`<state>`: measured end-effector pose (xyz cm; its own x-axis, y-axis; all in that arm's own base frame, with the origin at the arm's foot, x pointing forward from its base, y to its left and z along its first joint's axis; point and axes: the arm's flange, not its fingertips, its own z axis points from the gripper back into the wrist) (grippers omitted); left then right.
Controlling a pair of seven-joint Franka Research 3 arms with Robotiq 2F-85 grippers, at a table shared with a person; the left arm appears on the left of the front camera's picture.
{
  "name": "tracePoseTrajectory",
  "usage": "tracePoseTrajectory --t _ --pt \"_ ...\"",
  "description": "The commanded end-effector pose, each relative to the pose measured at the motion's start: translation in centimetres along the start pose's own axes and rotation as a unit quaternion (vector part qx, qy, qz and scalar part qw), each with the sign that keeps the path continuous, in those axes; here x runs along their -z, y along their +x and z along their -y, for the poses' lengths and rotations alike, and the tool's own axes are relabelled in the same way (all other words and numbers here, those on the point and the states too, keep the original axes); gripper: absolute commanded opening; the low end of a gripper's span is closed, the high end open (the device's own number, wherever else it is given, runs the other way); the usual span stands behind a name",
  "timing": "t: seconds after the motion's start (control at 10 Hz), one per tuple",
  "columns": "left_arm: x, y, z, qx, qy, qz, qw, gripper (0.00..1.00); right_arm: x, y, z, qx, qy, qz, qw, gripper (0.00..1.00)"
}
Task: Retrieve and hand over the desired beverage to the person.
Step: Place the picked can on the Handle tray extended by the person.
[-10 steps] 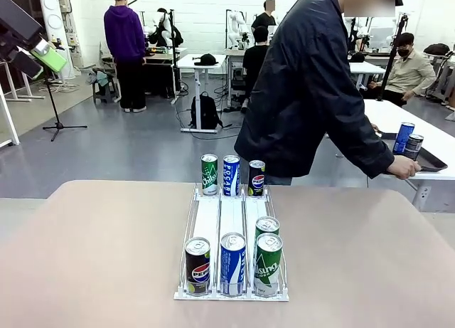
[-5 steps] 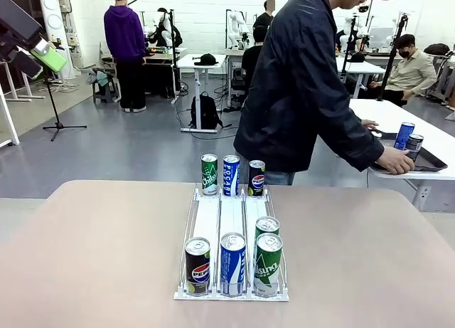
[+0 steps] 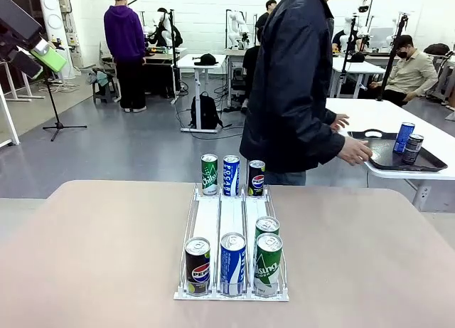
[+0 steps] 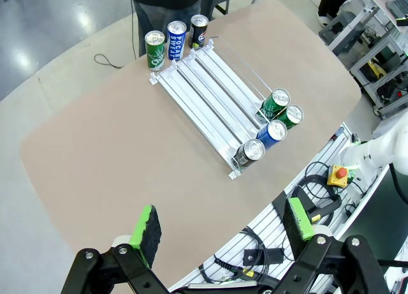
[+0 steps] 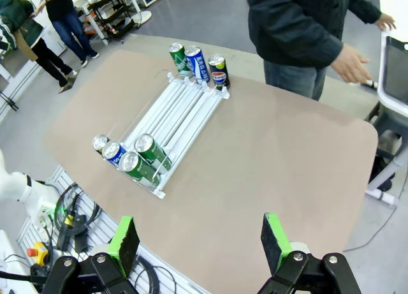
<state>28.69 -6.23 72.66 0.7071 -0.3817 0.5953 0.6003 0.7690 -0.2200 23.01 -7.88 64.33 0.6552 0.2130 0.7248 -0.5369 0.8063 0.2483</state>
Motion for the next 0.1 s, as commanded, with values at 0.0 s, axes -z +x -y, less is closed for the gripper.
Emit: tracePoseTrajectory --t 0.0 --pt "-0.21 0.08 -0.04 0.003 0.0 -0.004 1.0 1.0 0.18 0.01 0.0 -0.006 0.015 0.003 1.0 1.0"
